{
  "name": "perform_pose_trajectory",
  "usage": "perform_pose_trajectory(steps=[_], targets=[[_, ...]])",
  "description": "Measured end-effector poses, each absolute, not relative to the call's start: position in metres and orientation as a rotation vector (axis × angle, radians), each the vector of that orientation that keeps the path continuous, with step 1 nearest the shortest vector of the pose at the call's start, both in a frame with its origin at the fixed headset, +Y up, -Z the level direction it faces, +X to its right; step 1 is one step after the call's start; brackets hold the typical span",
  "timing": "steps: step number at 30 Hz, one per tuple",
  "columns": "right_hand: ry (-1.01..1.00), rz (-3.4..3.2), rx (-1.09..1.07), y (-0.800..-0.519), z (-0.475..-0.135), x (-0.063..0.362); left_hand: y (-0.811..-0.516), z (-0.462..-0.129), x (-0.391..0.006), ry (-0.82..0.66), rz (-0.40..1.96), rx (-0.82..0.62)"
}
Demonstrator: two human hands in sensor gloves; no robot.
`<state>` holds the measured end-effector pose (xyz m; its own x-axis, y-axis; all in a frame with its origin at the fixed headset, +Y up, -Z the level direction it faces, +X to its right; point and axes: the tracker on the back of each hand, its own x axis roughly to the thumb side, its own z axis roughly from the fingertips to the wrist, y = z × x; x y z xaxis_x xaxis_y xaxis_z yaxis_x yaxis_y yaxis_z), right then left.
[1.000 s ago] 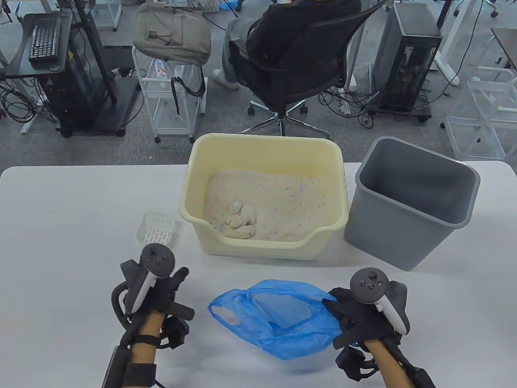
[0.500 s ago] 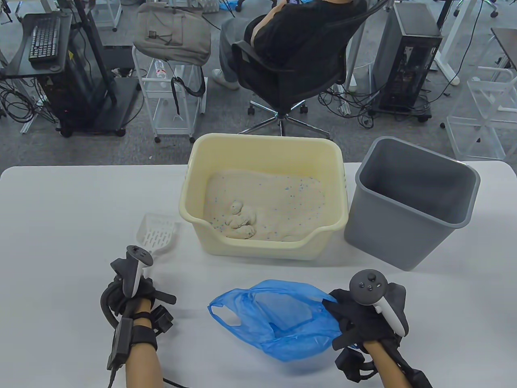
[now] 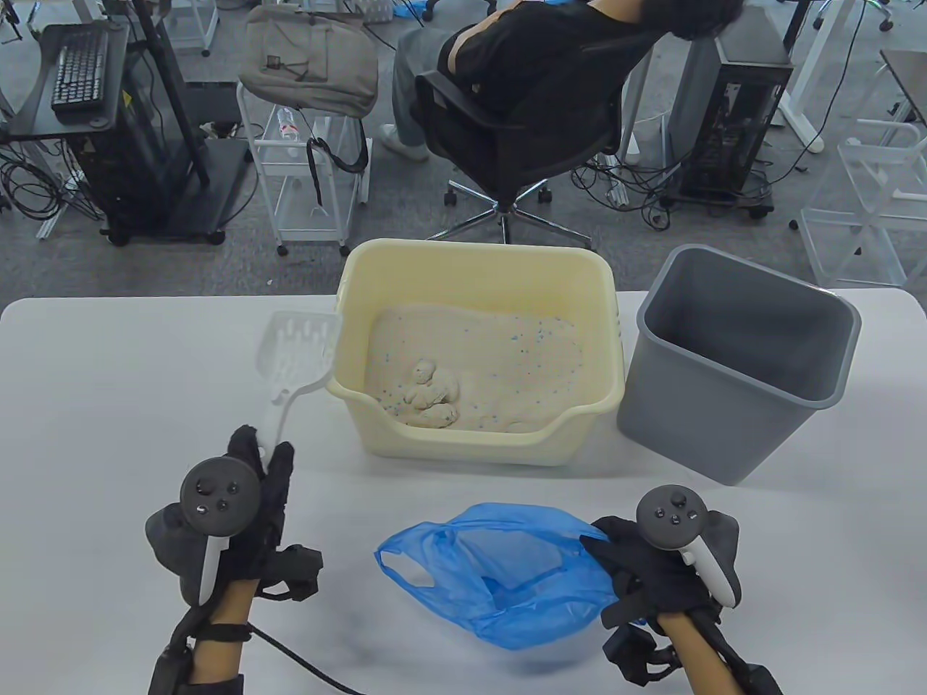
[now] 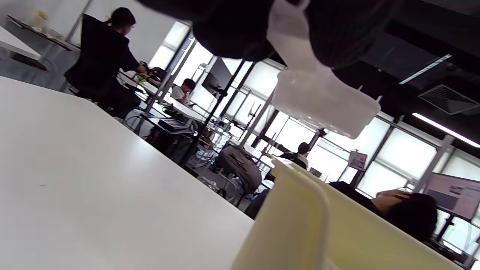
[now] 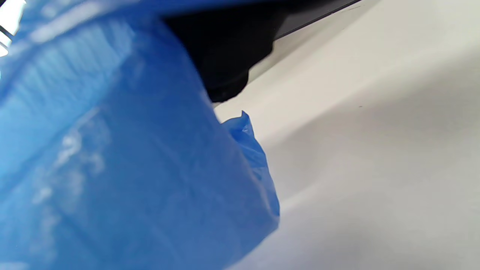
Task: Scoop cat litter
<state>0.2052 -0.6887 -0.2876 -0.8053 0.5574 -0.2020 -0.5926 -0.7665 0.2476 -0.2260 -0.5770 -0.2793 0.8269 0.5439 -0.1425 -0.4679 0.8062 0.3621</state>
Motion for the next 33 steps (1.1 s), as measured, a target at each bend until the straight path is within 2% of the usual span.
perform_pose_trajectory(steps=[3, 5, 12, 18, 24, 28, 31, 33], targets=[[0.393, 2.466, -0.148, -0.689, -0.287, 0.206, -0.549, -0.305, -0.183, 0.165, 0.525, 0.048], [0.388, 2.462, -0.148, -0.689, -0.287, 0.206, -0.543, -0.325, -0.163, 0.154, 0.494, -0.106], [0.359, 2.454, -0.163, -0.688, -0.287, 0.211, -0.55, -0.403, -0.111, 0.29, 0.186, -0.453], [0.36, 2.461, -0.187, -0.688, -0.29, 0.214, -0.568, -0.446, -0.095, 0.366, 0.077, -0.533], [0.321, 2.478, -0.195, -0.688, -0.288, 0.215, -0.587, -0.467, -0.093, 0.396, 0.091, -0.368], [0.291, 2.472, -0.191, -0.686, -0.287, 0.216, -0.577, -0.463, -0.093, 0.364, 0.077, -0.25], [0.289, 2.462, -0.191, -0.686, -0.286, 0.217, -0.562, -0.46, -0.096, 0.372, 0.031, -0.306], [0.299, 2.462, -0.189, -0.686, -0.286, 0.216, -0.562, -0.462, -0.098, 0.377, -0.02, -0.415]])
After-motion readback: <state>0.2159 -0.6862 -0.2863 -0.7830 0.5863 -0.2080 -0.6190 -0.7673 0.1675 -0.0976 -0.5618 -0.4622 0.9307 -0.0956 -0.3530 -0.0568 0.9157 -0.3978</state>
